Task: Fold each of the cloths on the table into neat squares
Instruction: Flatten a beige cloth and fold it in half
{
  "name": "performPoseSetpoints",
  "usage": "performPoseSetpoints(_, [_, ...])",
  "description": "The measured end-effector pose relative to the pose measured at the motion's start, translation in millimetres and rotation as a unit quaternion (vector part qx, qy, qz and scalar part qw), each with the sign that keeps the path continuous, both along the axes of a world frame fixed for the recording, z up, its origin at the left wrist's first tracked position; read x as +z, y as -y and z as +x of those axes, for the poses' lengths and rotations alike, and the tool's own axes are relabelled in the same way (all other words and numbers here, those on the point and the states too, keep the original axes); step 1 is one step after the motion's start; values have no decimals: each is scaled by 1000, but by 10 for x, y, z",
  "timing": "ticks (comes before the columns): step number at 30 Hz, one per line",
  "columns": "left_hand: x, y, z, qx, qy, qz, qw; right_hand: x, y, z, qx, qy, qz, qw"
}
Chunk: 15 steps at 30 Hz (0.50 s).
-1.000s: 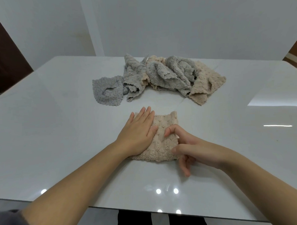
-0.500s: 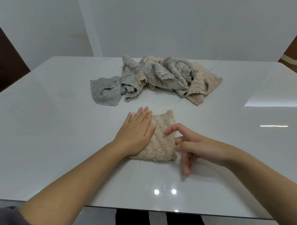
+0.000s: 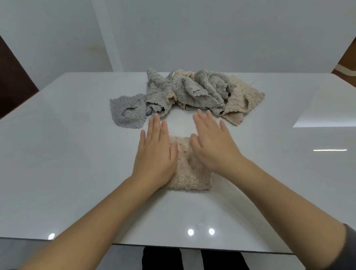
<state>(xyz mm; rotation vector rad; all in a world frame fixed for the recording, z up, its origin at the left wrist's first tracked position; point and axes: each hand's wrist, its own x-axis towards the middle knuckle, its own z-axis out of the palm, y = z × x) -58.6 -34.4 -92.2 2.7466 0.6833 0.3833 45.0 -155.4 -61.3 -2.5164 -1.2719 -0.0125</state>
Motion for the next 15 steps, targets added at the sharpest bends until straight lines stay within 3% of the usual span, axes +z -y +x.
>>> performPoseSetpoints(4, [-87, 15, -57, -20, -56, 20, 998, -308, -126, -116, 8, -1, -136, 991])
performPoseSetpoints(15, [-268, 6, -84, -26, -114, 26, 993, -565, -12, -118, 14, 8, -110, 994])
